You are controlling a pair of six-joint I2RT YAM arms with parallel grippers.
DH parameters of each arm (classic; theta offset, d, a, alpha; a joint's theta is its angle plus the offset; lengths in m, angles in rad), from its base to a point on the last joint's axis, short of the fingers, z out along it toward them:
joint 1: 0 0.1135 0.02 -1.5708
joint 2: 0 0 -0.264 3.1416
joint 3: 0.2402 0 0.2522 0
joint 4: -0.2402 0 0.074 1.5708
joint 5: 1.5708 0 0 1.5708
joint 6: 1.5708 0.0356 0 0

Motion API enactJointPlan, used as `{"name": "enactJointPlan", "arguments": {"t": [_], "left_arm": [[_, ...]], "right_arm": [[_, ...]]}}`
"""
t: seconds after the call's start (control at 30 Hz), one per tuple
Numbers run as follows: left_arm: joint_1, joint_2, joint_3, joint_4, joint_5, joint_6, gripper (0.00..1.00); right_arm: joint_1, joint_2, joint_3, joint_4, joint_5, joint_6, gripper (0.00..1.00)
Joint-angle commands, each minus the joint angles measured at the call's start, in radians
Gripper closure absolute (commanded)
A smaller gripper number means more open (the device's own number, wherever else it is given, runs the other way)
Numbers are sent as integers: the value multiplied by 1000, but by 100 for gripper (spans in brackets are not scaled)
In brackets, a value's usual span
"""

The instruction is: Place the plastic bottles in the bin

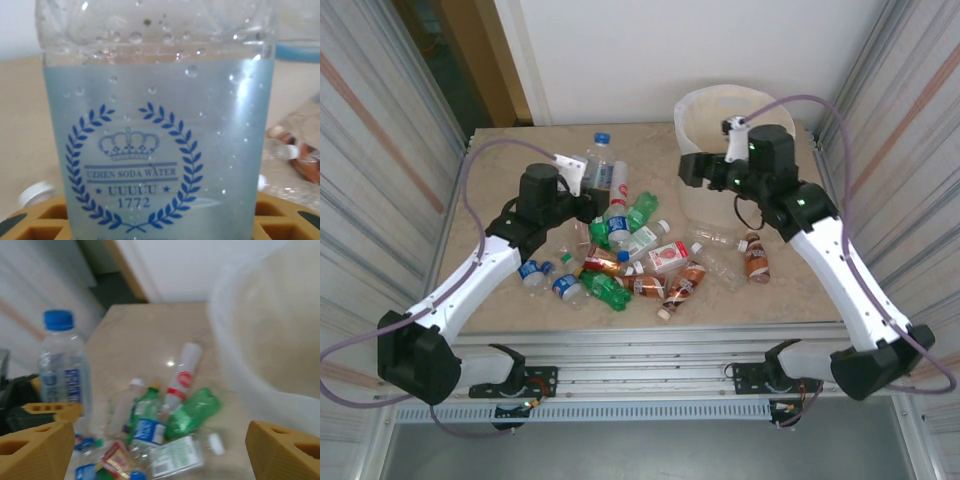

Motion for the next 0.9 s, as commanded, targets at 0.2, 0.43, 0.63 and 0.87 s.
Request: {"name": "enactJointPlan", "arguments": {"t": [0.2, 0.43, 0.63, 0.87], "left_arm": [[-102, 31, 34, 112, 144, 83, 75], [-142, 30, 34, 136, 155, 107, 75], [-146, 34, 35, 137, 152, 106, 75], [-147, 23, 24, 142, 110, 99, 60]], "right_arm": [[59, 143, 109, 105, -306, 59, 21], [60, 231, 171, 118, -350, 78, 30], [60, 273, 185, 149, -392, 110, 48], [58, 276, 187, 160, -390, 124, 80]]}}
